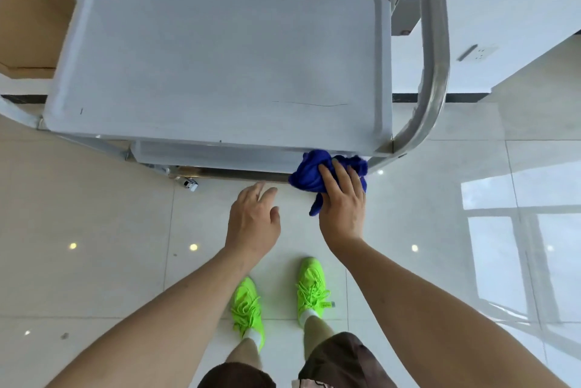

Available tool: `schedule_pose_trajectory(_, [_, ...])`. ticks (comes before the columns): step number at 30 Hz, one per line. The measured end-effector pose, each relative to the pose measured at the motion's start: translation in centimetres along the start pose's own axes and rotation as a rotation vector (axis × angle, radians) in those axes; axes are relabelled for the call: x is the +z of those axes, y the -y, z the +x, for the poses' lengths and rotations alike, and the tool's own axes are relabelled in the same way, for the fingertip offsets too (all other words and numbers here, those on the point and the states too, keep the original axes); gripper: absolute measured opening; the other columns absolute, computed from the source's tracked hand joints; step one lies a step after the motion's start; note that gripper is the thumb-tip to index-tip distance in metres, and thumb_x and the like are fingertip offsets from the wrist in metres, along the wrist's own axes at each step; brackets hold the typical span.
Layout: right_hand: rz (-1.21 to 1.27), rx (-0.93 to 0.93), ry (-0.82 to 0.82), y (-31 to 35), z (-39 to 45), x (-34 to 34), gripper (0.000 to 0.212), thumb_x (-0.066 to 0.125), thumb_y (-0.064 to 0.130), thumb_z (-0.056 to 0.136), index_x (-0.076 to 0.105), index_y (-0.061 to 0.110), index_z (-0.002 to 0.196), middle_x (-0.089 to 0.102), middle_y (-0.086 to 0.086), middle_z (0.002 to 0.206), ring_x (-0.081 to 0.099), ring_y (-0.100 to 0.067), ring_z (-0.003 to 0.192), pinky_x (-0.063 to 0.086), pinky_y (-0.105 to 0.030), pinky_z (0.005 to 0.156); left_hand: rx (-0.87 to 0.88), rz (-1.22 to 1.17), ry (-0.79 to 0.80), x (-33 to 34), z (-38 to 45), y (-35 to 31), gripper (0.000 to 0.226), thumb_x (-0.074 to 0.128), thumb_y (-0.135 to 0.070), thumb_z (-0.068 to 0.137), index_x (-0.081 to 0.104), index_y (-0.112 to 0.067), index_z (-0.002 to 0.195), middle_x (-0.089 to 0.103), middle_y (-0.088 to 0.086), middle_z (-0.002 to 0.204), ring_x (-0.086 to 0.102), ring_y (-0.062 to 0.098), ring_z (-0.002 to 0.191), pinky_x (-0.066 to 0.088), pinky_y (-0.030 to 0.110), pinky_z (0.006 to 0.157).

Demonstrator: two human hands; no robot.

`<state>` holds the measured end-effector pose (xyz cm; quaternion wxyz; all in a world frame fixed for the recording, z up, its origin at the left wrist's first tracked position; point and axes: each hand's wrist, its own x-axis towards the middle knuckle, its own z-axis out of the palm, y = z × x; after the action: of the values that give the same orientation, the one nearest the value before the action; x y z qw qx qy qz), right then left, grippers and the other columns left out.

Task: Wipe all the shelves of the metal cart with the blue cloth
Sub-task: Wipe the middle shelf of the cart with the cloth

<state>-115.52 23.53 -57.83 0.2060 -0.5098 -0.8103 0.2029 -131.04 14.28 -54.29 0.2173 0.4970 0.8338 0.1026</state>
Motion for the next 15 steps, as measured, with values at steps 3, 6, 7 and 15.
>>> schedule_pose_trajectory(3, [0.08,0.102,-0.002,-0.7,-2.4,1.2,0.053,0.068,-0.014,0.078,0.065,0.004,0.128,0.061,-0.015,0.135,0.054,-0.045,0.122,0.045,-0.06,0.1,0.008,0.016,0.021,0.9,0.0,1.1,0.042,0.054,-0.02,0.093,0.054,-0.011,0.134,0.044,0.016,0.147,0.037,0.032,0.134,0.034,0.042,0.106])
schedule_pose_trajectory(6, [0.058,0.154,0.004,-0.8,-3.4,2.5,0.049,0.069,-0.014,0.078,0.068,0.003,0.125,0.064,-0.015,0.131,0.055,-0.045,0.119,0.046,-0.059,0.099,0.02,0.03,0.02,2.1,0.7,2.6,0.041,0.055,-0.019,0.092,0.055,-0.01,0.132,0.047,0.018,0.144,0.04,0.034,0.132,0.036,0.044,0.105])
schedule_pose_trajectory(7, [0.046,0.153,0.003,-0.8,-3.4,2.8,0.049,0.069,-0.014,0.078,0.068,0.003,0.125,0.064,-0.015,0.131,0.055,-0.046,0.118,0.045,-0.058,0.099,0.022,0.033,0.018,2.6,1.0,3.1,0.041,0.056,-0.019,0.092,0.056,-0.009,0.132,0.047,0.018,0.143,0.04,0.035,0.131,0.037,0.045,0.105])
schedule_pose_trajectory(15, [-0.056,0.185,-0.013,-3.2,0.3,7.1,0.045,0.059,-0.002,0.093,0.059,0.008,0.137,0.055,-0.011,0.143,0.044,-0.041,0.13,0.035,-0.052,0.107,0.113,0.019,-0.019,7.2,6.0,6.1,0.047,0.061,-0.021,0.087,0.056,-0.01,0.132,0.049,0.018,0.142,0.042,0.035,0.131,0.037,0.044,0.108])
